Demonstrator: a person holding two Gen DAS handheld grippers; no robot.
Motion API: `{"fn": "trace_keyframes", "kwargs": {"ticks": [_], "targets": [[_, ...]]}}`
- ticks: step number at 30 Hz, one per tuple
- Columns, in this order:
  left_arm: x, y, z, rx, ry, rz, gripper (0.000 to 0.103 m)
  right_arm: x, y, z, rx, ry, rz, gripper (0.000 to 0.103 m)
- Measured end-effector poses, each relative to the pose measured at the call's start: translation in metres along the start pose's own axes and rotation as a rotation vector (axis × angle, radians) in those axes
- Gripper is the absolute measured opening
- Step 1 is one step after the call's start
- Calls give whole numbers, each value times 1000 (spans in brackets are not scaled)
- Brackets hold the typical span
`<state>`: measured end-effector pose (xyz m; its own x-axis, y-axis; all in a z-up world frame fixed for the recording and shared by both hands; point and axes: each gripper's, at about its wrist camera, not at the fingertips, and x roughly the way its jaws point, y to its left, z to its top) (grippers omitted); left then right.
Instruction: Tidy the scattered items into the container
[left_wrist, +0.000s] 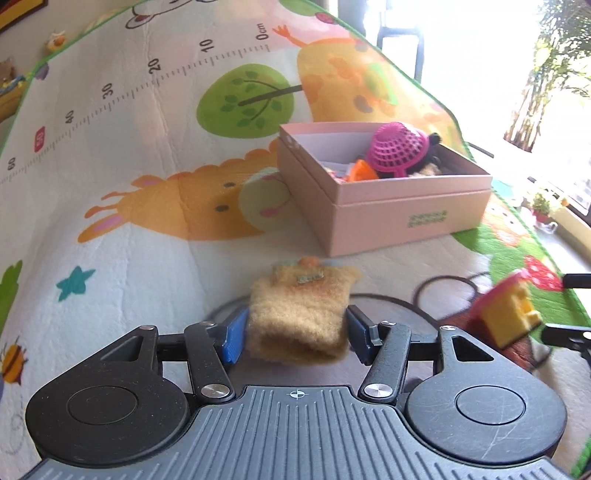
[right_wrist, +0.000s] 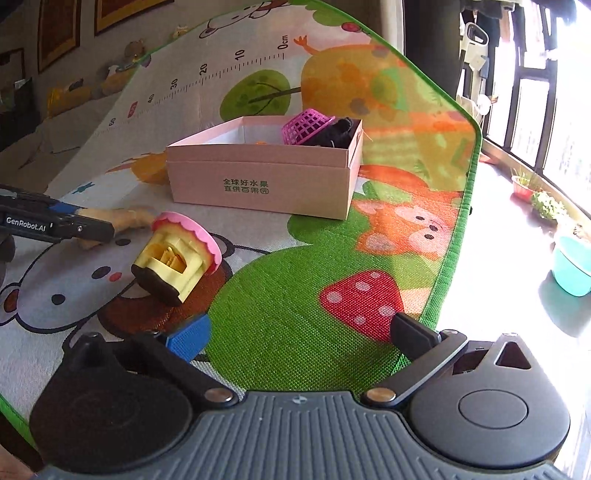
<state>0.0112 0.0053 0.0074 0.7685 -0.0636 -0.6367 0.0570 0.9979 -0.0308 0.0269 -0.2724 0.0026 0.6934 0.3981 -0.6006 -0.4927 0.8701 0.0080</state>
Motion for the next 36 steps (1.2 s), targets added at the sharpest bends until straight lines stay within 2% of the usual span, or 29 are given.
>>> {"fn": "trace_keyframes", "kwargs": {"ticks": [2, 4, 6, 8, 10, 11, 13, 15, 17, 19, 21, 23, 26, 28, 29, 30, 34, 35, 36], "targets": [[-9, -16, -10, -8, -7, -49, 64, 0, 2, 0, -10, 5, -8, 103], [-12, -27, -16, -21, -16, -75, 72, -2, 4, 1, -32, 12, -18, 103], [-10, -34, -20, -19, -34, -60, 84, -7, 9, 3, -87, 6, -39, 103], [-6, -37, -23, -20, -33, -41, 88, -19, 17, 4, -161, -54, -51, 103], [-4, -34, -23, -32, -29, -51, 91, -34, 27, 6, -248, -124, -28, 103], [-4, -32, -23, -41, -34, -60, 95, -38, 34, 8, -292, -143, -9, 103], [-2, -28, -23, -63, -27, -82, 95, -39, 46, 13, -365, -160, 21, 102], [-1, -25, -23, -83, -26, -90, 95, -29, 57, 19, -423, -147, 39, 88], [-2, -24, -24, -90, -33, -94, 95, -16, 64, 22, -476, -124, 51, 85], [-3, -22, -24, -101, -41, -96, 95, -3, 70, 25, -514, -92, 74, 77], [-3, -19, -24, -118, -44, -102, 95, 6, 70, 31, -499, -48, 117, 54], [-3, -16, -24, -135, -46, -112, 96, 13, 65, 39, -425, 2, 171, 44], [-3, -14, -25, -150, -49, -124, 97, 19, 56, 45, -324, 35, 232, 43], [-3, -12, -25, -157, -50, -132, 97, 19, 59, 44, -347, 11, 211, 59], [-3, -12, -25, -160, -51, -135, 97, 17, 63, 44, -386, -24, 174, 77], [-3, -12, -25, -162, -51, -136, 98, 16, 67, 43, -433, -57, 150, 80], [-3, -13, -25, -159, -50, -133, 98, 14, 78, 46, -544, -95, 179, 79], [-3, -13, -25, -160, -50, -133, 98, 16, 80, 47, -548, -91, 196, 76], [-3, -13, -25, -160, -51, -133, 98, 18, 81, 49, -547, -83, 213, 67]]}}
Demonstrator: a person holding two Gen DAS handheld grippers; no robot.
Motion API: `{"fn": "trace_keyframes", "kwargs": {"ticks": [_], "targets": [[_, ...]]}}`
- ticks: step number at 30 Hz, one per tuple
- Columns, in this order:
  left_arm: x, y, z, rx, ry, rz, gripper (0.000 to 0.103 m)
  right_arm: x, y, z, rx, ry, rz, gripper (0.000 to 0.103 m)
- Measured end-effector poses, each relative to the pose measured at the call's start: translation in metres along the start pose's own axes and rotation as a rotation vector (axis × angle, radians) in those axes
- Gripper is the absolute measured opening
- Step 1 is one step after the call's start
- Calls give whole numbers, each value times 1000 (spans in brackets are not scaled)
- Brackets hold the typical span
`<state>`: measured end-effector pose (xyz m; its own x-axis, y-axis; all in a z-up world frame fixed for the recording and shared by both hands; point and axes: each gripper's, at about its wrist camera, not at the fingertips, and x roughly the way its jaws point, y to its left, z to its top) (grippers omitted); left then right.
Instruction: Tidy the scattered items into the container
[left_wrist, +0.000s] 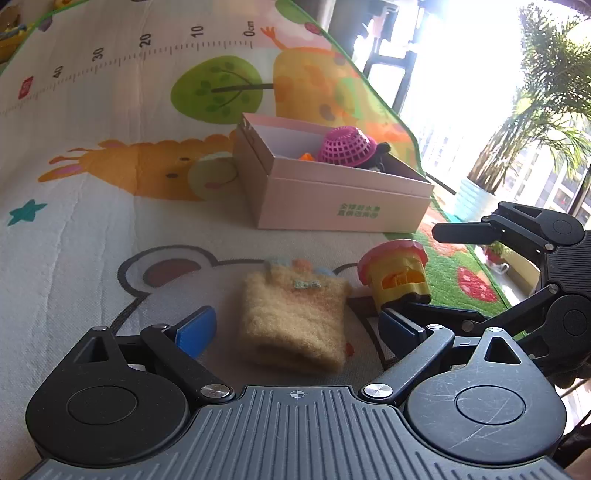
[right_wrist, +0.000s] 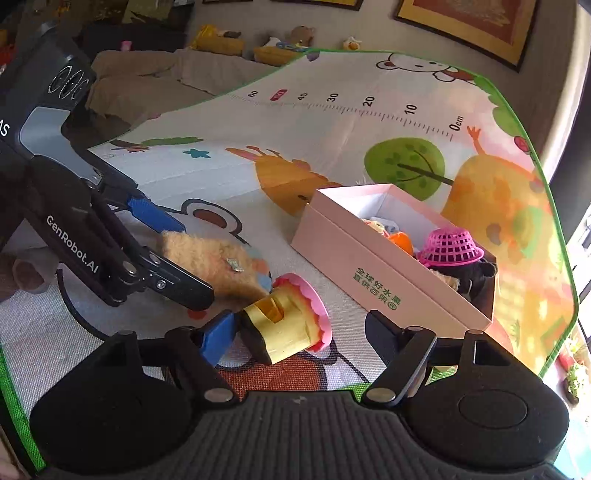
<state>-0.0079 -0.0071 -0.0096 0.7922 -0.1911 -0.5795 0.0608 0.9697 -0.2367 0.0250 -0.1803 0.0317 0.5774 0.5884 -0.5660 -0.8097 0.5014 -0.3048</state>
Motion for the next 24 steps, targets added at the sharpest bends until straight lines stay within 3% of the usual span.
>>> {"fn": "trace_keyframes", "kwargs": {"ticks": [2, 5, 9, 15, 19, 24], "targets": [[0, 0, 0, -2, -1, -1, 98, 5, 1, 2, 24, 13, 30, 58], [0, 1, 0, -2, -1, -1, 98, 5, -3, 2, 105, 10, 56, 56], [-1, 2, 0, -14, -4, -8, 98, -7, -24, -1, 303, 37, 124, 50], [0, 1, 0, -8, 0, -2, 99, -25, -63, -25, 637, 124, 243, 50], [0, 0, 0, -5, 2, -1, 99, -28, -80, -40, 731, 127, 194, 52], [1, -2, 0, 8, 10, 6, 101, -33, -94, -49, 786, 86, 108, 62]]}}
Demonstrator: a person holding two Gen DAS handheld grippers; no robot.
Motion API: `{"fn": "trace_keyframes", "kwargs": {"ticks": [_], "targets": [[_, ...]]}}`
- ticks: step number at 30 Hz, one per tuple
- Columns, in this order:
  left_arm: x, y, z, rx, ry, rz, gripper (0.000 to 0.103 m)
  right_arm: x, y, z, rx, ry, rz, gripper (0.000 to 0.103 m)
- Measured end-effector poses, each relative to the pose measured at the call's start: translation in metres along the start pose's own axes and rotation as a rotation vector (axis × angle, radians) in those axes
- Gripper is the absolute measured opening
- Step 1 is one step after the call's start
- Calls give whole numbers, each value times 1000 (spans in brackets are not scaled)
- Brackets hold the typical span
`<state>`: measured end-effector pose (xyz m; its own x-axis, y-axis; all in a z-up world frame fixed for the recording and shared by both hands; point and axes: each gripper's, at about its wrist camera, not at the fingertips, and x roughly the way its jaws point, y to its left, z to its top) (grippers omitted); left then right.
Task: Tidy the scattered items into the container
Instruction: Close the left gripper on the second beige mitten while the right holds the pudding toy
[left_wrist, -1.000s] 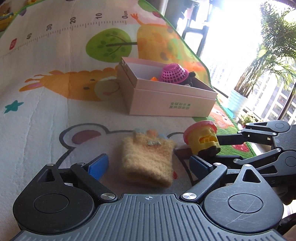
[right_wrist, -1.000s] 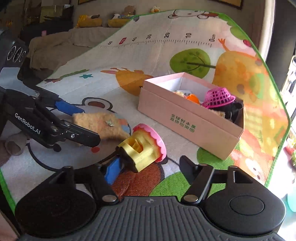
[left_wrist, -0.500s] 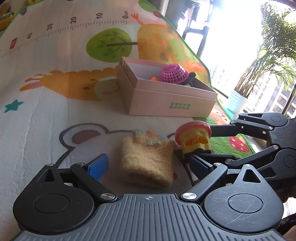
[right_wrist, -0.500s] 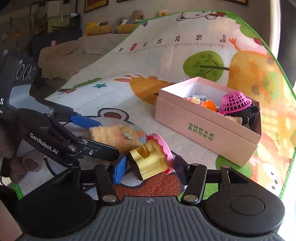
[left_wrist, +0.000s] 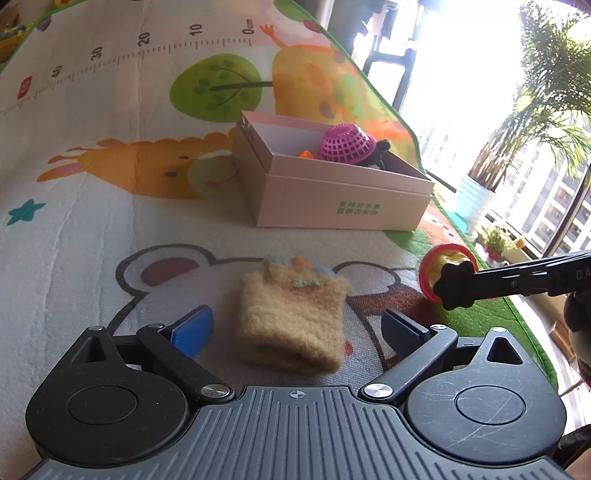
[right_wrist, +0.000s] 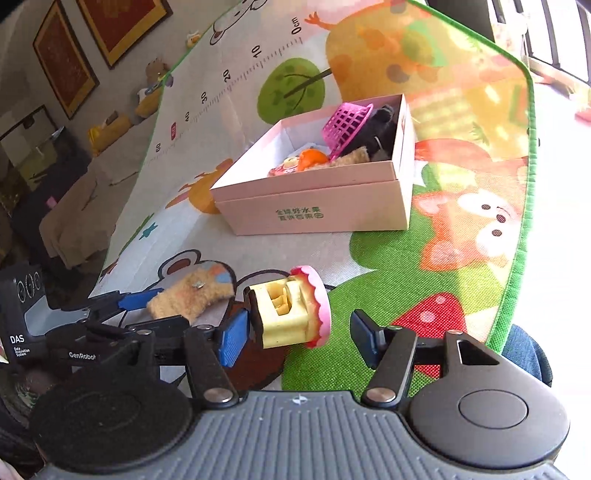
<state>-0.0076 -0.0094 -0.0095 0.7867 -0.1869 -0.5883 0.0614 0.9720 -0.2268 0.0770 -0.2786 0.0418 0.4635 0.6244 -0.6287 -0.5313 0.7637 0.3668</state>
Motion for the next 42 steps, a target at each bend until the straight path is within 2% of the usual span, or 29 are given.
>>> {"fn": "trace_keyframes", "kwargs": {"ticks": [4, 8, 11, 12, 19, 20, 22, 23, 24, 30, 35, 38, 40, 41, 42], "targets": [[1, -2, 0, 10, 6, 3, 102, -4, -7, 3, -7, -62, -96, 66], [2, -2, 1, 14, 10, 4, 102, -6, -9, -2, -58, -85, -183, 67], [3, -3, 1, 20, 13, 8, 103, -7, -3, -8, -117, -111, -213, 77], [3, -4, 1, 22, 14, 9, 103, -7, 2, -10, -144, -121, -220, 80], [5, -7, 1, 38, 21, 21, 103, 24, 40, -11, -397, -135, -296, 80], [5, -7, 1, 39, 22, 23, 103, 30, 42, -9, -405, -123, -299, 80], [5, -7, 1, 41, 22, 26, 103, 37, 42, -7, -403, -102, -293, 67], [5, -8, 1, 43, 23, 27, 103, 40, 40, -7, -396, -91, -292, 53], [6, -8, 1, 44, 23, 28, 103, 41, 38, -8, -384, -81, -290, 44], [9, -12, 2, 70, 38, 50, 103, 16, 36, -21, -351, -101, -275, 42], [22, -26, 9, 173, 75, 115, 103, -8, 40, -35, -346, -125, -276, 42], [27, -30, 13, 204, 75, 117, 103, -16, 41, -41, -339, -128, -268, 42], [28, -32, 14, 214, 70, 112, 94, -18, 43, -44, -339, -125, -258, 42], [27, -33, 13, 217, 68, 112, 79, -19, 44, -45, -340, -124, -252, 42], [27, -33, 13, 215, 64, 109, 74, -19, 45, -46, -340, -124, -245, 42]]}}
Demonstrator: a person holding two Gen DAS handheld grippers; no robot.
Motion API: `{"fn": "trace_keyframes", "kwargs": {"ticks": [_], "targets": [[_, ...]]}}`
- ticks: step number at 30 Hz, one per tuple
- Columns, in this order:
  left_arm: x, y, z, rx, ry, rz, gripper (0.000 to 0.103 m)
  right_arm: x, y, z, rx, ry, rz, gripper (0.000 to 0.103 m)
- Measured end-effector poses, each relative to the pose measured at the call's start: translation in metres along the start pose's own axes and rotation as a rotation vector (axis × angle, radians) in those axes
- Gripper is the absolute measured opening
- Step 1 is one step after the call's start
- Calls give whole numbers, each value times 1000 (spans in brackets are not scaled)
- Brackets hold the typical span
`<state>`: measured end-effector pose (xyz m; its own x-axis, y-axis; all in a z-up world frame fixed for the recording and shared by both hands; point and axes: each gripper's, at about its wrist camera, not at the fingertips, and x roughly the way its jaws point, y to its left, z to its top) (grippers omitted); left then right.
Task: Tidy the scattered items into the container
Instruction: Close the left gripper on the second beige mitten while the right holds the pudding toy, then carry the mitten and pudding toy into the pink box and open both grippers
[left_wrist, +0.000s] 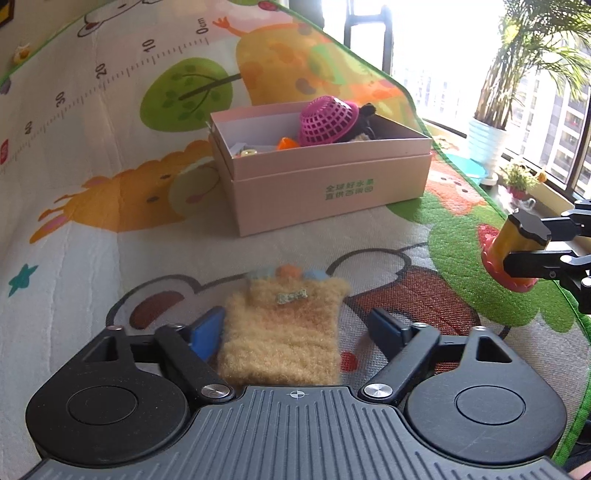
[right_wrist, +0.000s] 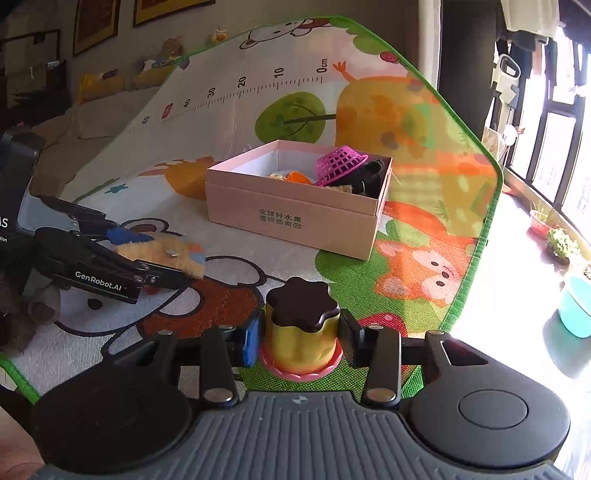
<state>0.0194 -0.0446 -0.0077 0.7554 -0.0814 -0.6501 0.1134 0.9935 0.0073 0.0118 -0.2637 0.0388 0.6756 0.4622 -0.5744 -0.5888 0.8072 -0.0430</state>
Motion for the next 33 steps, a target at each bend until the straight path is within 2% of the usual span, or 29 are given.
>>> {"fn": "trace_keyframes", "kwargs": {"ticks": [3, 6, 16, 23, 28, 33], "targets": [[-5, -1, -1, 6, -5, 2, 63, -2, 4, 1, -6, -7, 14, 42], [-14, -4, -3, 24, -2, -16, 61, -5, 8, 1, -15, -12, 25, 42], [-54, -27, -13, 70, -30, -95, 61, -17, 18, 0, -48, -17, 34, 42], [-65, -29, -9, 81, -68, -95, 61, -22, 20, 10, -68, -10, 59, 42], [-68, -22, 20, 109, -160, -74, 61, -18, 13, 24, -74, -7, 50, 42], [-53, -12, 78, 133, -288, -44, 61, -2, 10, 28, -73, 32, 46, 42]]}}
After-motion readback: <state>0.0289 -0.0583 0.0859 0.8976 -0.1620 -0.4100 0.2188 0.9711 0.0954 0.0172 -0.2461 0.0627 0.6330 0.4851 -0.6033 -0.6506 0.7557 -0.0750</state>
